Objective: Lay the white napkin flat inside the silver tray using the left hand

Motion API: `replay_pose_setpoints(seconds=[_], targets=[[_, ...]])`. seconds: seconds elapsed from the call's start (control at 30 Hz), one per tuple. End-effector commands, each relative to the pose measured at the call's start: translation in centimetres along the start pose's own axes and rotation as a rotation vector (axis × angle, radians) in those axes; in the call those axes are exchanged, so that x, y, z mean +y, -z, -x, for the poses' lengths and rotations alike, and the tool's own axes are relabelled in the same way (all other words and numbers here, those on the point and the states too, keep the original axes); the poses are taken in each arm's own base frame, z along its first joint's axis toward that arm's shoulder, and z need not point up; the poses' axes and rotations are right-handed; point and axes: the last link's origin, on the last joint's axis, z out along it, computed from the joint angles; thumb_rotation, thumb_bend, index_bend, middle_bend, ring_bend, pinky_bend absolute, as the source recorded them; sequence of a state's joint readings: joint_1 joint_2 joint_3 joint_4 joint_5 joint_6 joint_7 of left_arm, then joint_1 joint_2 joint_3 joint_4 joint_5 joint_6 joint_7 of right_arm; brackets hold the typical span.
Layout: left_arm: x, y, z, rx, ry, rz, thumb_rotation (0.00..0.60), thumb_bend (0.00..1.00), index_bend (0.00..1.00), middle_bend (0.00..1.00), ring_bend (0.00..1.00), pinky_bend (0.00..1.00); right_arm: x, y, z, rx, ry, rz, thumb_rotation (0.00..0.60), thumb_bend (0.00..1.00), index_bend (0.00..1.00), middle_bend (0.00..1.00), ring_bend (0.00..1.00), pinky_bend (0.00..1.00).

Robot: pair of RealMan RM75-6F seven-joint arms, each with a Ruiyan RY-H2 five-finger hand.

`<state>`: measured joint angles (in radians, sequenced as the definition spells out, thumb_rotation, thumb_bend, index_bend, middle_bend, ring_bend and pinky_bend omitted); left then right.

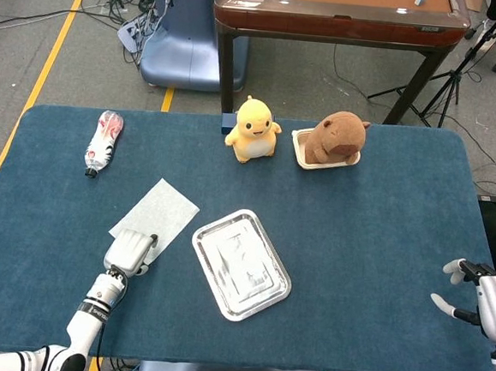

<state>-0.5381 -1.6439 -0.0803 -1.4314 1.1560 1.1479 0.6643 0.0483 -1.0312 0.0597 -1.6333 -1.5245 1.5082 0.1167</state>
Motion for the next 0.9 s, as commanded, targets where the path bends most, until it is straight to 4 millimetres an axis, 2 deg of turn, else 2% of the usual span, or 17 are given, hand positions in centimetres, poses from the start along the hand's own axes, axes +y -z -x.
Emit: replay_pose_setpoints(seconds=[0.03,0.57,0.9], targets=[[0.1,0.04,0.04,0.003,0.01,0.003,0.6,0.11,0.48,1.0,0.97,0.99,0.0,0.0,0.02,-0.001,0.0,0.0,0.6,0.01,0.47,0.58,0.5,0.7],[-0.19,-0.22,0.73,0.022,0.005,0.005,0.6,0.11,0.5,1.0,0.98,0.99,0.04,0.0,-0.02,0.0,0.0,0.002,0.6,0.01,0.47,0.58,0.5,0.7],[-0.08,-0.14,0.75,0.048,0.027,0.019,0.6,0.11,0.55,1.0,0.98,1.0,0.01,0.01,-0.01,0.0,-0.001,0.001,0.6,0.01,0.47,0.58,0.5,0.7]])
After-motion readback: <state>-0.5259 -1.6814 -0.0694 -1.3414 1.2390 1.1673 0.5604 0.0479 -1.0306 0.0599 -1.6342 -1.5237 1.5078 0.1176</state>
